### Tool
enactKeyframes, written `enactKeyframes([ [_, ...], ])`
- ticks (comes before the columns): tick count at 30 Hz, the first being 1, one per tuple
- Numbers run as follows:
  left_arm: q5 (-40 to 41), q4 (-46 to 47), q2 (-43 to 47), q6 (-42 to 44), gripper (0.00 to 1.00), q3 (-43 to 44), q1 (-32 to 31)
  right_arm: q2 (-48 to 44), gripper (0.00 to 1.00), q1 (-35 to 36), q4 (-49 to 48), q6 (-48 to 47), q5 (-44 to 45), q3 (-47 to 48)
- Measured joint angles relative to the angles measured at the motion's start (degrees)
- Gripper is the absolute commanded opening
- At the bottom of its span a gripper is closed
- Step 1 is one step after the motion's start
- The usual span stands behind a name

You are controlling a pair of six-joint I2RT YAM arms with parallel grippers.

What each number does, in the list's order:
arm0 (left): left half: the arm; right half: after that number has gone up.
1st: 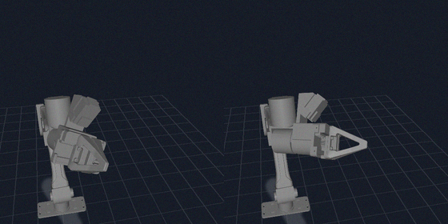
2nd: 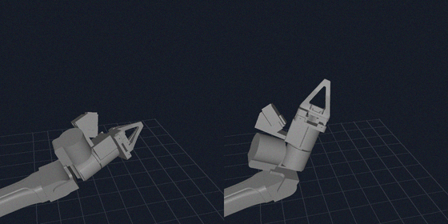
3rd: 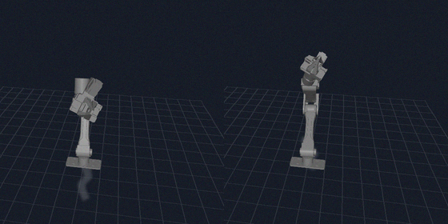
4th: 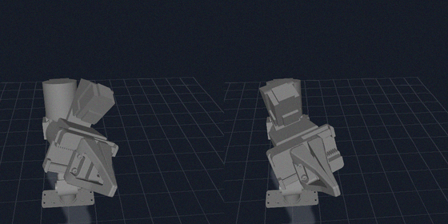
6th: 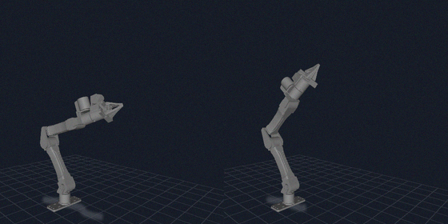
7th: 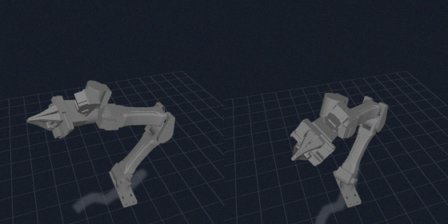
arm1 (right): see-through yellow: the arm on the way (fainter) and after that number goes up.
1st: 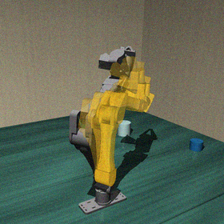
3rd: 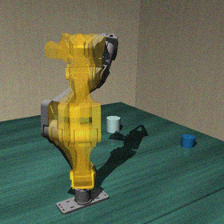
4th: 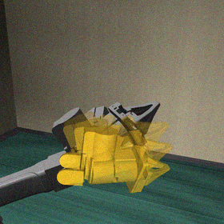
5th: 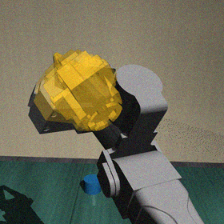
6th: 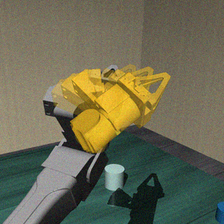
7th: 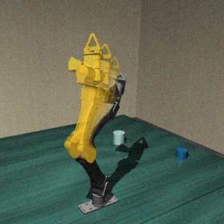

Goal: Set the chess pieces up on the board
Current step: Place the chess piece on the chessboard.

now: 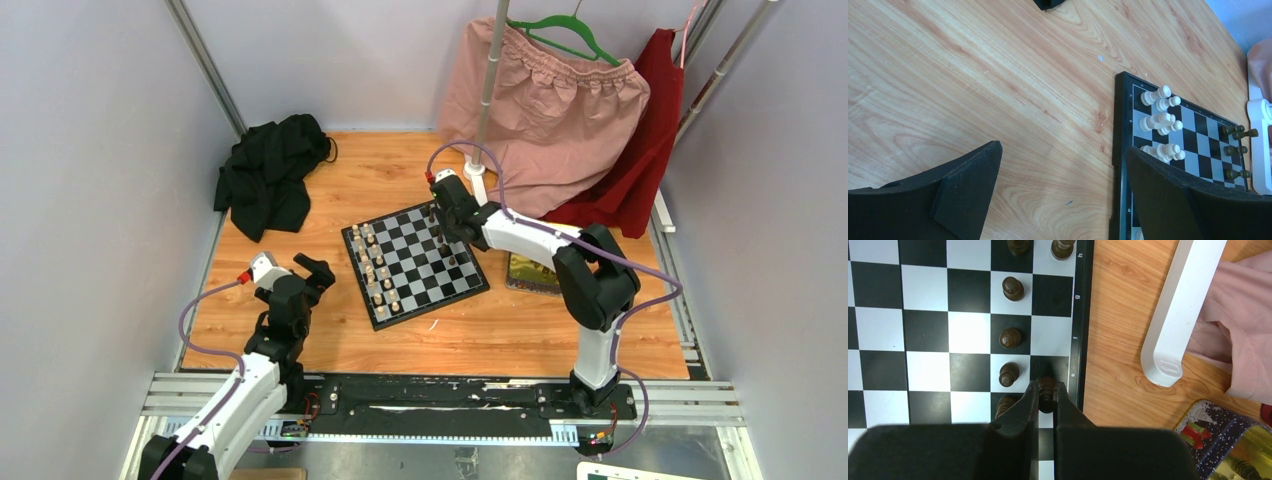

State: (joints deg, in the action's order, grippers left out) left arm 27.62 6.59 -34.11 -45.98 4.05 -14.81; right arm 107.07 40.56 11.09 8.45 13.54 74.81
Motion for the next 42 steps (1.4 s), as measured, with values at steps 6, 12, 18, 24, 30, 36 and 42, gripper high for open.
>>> enactKeyframes([
  [6,0.0,0.61,-0.31,-0.02,1.0,0.0,0.02,0.9,0.01,0.0,-0.04,-0.39,0.2,1.05],
  [12,0.0,0.66,-0.31,0.0,1.0,0.0,0.0,1.4,0.18,0.0,-0.17,-0.59,0.5,1.55],
  [18,0.0,0.66,-0.31,0.0,1.0,0.0,0.02,1.68,0.41,-0.02,-0.04,-1.09,0.92,1.55],
  [24,0.0,0.66,-0.31,0.0,1.0,0.0,0.02,1.75,0.43,-0.02,0.42,-1.77,1.07,1.55],
  [30,-0.02,0.66,-0.31,0.0,1.0,0.0,0.0,0.39,0.43,0.0,0.55,-2.14,1.49,1.46],
  [36,0.0,0.66,-0.31,-0.02,1.0,0.0,0.02,-6.47,0.43,0.0,0.52,-2.29,2.6,0.31],
  [42,-0.02,0.66,-0.31,-0.02,1.0,0.0,0.02,-9.73,0.43,-0.02,0.5,-2.29,2.51,0.28],
])
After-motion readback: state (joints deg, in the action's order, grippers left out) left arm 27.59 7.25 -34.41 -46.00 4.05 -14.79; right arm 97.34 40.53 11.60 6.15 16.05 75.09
